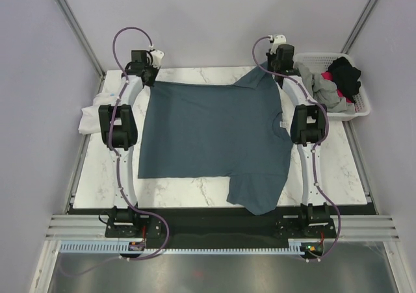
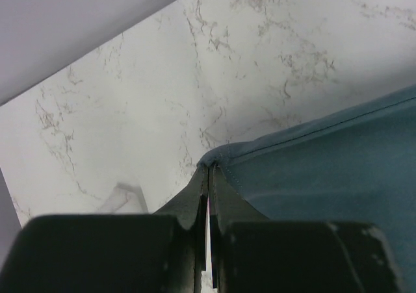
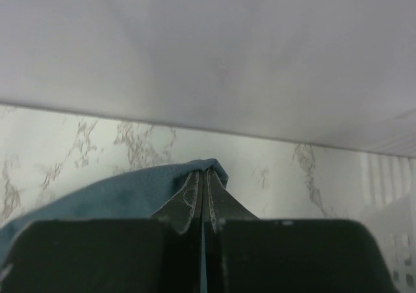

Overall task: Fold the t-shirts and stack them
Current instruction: Flatten the tshirt out, then fold the tshirt

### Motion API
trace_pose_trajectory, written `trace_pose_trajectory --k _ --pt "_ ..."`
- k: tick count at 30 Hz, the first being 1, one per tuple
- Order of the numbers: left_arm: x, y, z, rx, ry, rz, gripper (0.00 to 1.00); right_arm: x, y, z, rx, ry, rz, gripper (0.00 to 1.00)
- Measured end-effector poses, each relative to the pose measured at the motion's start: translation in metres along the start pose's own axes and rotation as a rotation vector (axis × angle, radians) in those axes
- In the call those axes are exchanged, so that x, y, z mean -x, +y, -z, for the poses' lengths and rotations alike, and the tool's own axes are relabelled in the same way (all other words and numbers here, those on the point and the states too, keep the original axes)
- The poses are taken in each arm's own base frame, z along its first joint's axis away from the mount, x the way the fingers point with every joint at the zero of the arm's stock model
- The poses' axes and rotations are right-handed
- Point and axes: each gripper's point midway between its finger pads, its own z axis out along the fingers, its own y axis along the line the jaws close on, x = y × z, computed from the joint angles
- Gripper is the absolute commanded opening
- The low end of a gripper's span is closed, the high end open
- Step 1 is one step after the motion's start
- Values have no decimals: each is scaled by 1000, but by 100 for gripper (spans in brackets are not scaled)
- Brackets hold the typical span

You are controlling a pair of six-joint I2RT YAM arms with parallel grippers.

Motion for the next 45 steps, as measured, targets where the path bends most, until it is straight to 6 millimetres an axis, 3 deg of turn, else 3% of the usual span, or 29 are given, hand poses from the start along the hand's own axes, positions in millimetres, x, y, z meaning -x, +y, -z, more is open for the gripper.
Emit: trace_pose_trajectory --k 4,10,13,16,18,20,26,29,32,41,45 --pt "-13 8 18 -10 26 -10 2 -5 8 26 37 86 14 0" --pt "-6 22 56 -42 -1 -11 2 43 17 92 90 108 6 0" --pt "5 22 72 -73 -28 -8 2 66 25 136 119 105 10 0" --pt "11 14 86 -131 -43 -8 2 76 35 171 149 104 14 0" --pt "12 6 93 -176 -41 -9 2 72 41 187 170 122 16 0" --pt "9 -3 98 -219 -32 -7 2 61 46 196 184 150 16 0" --pt "-14 -28 112 -331 48 13 2 4 51 215 206 297 11 0" --pt "-25 -38 124 -375 82 32 2 -10 51 227 210 340 10 0" --pt "-30 -41 135 -392 93 44 2 -6 51 238 211 338 9 0" --pt "-23 -38 164 -393 67 51 2 37 47 269 215 242 6 0" --pt "-25 -40 174 -395 67 53 2 38 49 289 223 234 -5 0"
